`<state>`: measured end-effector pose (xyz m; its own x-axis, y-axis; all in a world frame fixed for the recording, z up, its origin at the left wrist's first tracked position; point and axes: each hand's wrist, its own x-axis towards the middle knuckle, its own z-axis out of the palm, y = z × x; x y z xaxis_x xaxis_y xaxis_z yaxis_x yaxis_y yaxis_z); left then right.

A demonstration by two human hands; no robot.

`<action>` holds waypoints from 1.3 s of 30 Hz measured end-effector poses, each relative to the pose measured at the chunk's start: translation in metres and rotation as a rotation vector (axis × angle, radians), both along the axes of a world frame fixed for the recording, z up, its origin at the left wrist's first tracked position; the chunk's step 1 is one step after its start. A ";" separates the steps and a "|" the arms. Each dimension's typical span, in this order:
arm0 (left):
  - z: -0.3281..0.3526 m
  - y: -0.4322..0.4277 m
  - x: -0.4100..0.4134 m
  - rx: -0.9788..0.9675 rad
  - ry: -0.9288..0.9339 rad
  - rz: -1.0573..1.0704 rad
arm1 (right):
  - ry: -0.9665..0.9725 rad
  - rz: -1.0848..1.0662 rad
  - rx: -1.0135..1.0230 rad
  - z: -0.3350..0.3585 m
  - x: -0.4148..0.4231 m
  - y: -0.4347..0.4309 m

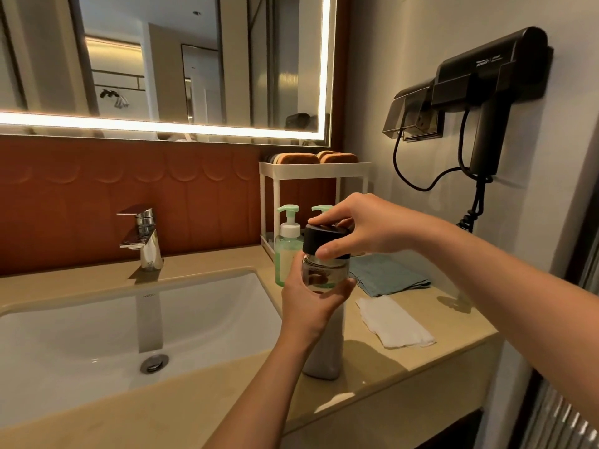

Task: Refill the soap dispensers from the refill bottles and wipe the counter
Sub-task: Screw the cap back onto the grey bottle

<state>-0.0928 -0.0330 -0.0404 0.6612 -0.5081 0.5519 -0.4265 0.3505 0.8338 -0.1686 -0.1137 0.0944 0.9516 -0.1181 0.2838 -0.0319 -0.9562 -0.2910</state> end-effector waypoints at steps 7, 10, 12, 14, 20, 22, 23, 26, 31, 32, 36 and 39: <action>-0.001 0.000 0.001 -0.004 0.002 -0.012 | -0.042 0.040 -0.009 -0.008 -0.005 0.000; -0.001 0.000 0.004 0.000 0.003 -0.015 | -0.011 0.066 -0.004 -0.009 -0.006 -0.004; 0.000 0.000 0.004 0.002 0.009 -0.027 | 0.006 0.065 0.014 -0.009 -0.006 -0.005; -0.001 0.000 0.003 0.009 0.014 -0.024 | -0.012 0.047 -0.042 -0.008 -0.006 -0.002; -0.002 -0.002 0.003 0.000 0.030 -0.009 | -0.146 -0.213 -0.497 -0.019 0.003 0.020; -0.001 -0.003 0.003 0.005 0.049 -0.006 | -0.164 -0.339 -0.640 -0.022 0.010 0.023; 0.000 -0.003 0.003 0.005 0.051 0.004 | -0.162 -0.382 -0.676 -0.023 0.013 0.025; 0.002 -0.004 0.003 0.006 0.045 0.017 | -0.141 -0.387 -0.648 -0.024 0.020 0.027; 0.000 -0.004 0.003 0.032 0.035 0.026 | -0.087 -0.252 -0.297 -0.028 0.022 0.033; 0.000 -0.004 0.002 0.036 0.025 0.029 | -0.050 -0.247 -0.244 -0.026 0.021 0.034; 0.003 -0.002 0.000 0.030 0.005 0.008 | 0.211 -0.134 0.181 -0.004 0.006 0.031; 0.004 0.000 -0.001 0.022 0.028 -0.038 | 0.342 -0.062 0.210 0.011 -0.009 0.024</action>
